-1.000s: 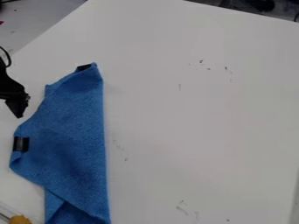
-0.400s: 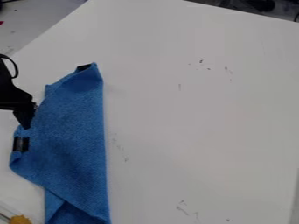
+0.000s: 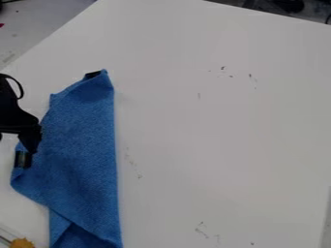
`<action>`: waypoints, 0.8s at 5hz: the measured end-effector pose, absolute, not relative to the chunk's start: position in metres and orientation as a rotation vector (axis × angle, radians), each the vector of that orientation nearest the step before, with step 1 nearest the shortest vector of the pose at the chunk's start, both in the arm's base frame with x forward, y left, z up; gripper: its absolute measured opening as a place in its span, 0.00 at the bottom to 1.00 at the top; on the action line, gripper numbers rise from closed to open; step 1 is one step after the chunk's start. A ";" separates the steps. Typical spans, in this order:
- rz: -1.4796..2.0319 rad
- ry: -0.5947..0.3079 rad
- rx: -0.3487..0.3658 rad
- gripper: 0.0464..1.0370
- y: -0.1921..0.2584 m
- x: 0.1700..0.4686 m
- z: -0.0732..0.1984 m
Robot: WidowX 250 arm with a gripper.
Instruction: Unfold the cloth from left to right
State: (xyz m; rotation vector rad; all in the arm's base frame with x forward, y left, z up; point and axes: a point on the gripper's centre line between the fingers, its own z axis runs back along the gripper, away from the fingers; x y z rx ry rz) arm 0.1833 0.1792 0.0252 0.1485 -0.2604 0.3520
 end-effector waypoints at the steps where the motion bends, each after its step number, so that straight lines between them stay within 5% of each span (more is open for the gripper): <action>1: 0.356 -0.241 0.152 0.96 0.180 0.180 0.013; 3: 0.377 -0.249 0.166 0.92 0.187 0.178 0.007; 4: 0.363 -0.254 0.156 0.69 0.187 0.180 0.006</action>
